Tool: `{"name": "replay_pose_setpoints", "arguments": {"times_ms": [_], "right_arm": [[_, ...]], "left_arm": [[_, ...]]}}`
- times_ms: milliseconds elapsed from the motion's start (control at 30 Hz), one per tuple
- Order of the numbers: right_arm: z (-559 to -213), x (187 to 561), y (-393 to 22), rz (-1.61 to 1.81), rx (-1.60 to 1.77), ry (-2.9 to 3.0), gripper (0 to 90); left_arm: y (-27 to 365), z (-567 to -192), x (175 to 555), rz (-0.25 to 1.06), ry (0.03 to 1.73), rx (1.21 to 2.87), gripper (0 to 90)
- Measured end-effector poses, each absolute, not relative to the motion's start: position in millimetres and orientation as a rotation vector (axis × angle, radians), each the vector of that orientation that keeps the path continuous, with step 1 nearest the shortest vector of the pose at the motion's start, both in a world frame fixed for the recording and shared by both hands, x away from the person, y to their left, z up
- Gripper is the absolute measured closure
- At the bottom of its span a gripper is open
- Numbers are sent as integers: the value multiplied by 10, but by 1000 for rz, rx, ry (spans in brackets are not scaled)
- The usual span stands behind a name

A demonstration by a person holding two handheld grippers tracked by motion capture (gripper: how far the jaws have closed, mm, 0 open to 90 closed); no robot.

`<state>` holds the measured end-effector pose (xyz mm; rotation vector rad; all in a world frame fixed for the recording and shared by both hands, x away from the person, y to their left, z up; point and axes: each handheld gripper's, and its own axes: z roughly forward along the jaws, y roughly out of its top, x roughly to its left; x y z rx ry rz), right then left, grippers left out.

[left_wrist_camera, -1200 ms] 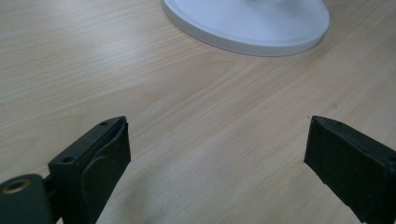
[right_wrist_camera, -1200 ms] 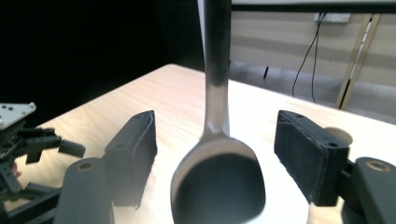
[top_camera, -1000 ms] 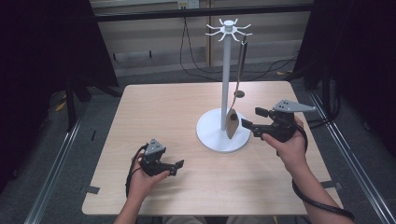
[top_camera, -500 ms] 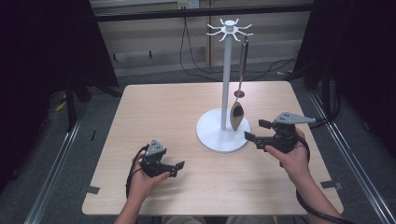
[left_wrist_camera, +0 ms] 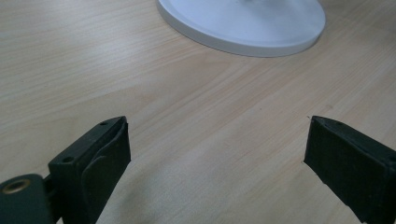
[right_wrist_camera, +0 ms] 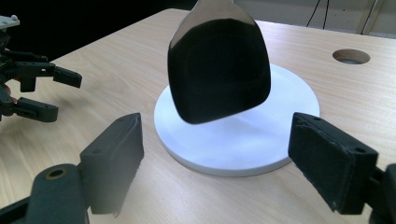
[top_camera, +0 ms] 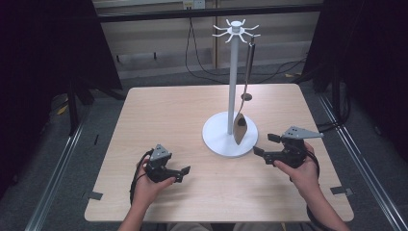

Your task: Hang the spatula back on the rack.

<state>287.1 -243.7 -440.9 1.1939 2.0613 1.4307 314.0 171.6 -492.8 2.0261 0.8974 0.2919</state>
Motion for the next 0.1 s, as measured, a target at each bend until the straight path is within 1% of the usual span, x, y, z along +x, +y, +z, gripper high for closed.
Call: {"name": "replay_pose_setpoints", "arguments": {"times_ms": [100], "right_arm": [[-4395, 2873, -2422, 1427, 1177, 2065, 180]], "left_arm": [[1707, -4935, 3151, 290, 896, 2034, 68]]}}
